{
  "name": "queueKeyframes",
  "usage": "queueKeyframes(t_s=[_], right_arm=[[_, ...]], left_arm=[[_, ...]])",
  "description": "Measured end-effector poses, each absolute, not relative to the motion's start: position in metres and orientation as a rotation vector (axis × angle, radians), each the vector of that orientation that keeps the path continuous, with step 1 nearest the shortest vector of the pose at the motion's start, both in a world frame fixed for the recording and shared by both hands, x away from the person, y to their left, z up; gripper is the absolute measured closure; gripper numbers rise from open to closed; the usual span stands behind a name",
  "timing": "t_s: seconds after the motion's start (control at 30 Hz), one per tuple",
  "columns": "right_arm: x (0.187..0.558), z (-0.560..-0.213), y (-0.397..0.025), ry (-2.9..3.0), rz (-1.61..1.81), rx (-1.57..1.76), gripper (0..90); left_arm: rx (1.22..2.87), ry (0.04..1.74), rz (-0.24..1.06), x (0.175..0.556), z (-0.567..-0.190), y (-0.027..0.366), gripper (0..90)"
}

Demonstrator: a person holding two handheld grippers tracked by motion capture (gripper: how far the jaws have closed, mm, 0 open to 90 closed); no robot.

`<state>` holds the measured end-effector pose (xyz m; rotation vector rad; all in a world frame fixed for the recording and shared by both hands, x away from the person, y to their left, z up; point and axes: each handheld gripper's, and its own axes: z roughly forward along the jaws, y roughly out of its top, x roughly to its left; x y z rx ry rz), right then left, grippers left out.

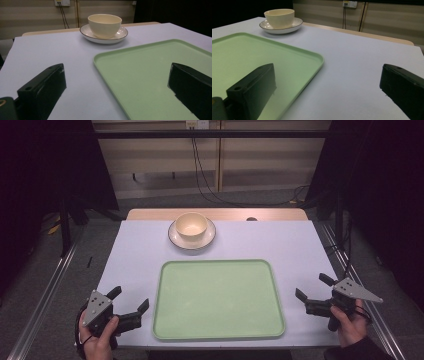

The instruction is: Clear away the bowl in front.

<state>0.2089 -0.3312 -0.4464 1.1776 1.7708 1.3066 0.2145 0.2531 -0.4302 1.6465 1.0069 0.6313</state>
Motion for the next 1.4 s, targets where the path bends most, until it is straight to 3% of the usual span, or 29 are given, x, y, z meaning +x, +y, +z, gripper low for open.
queueKeyframes(t_s=[0.7, 1.03, 1.23, 1.4], right_arm=[[0.211, -0.453, -0.328, 1.871, 1.261, 1.159, 0.4], [0.21, -0.45, -0.33, 1.846, 1.305, 1.131, 0.4], [0.21, -0.451, -0.329, 1.853, 1.304, 1.152, 0.5], [0.211, -0.45, -0.33, 1.855, 1.321, 1.142, 0.4]], left_arm=[[1.631, 0.99, 0.612, 0.216, -0.428, 0.25, 2.3], [1.639, 1.013, 0.571, 0.231, -0.43, 0.247, 2.5], [1.715, 0.932, 0.583, 0.237, -0.426, 0.241, 2.2], [1.674, 0.942, 0.554, 0.249, -0.428, 0.226, 2.0]])
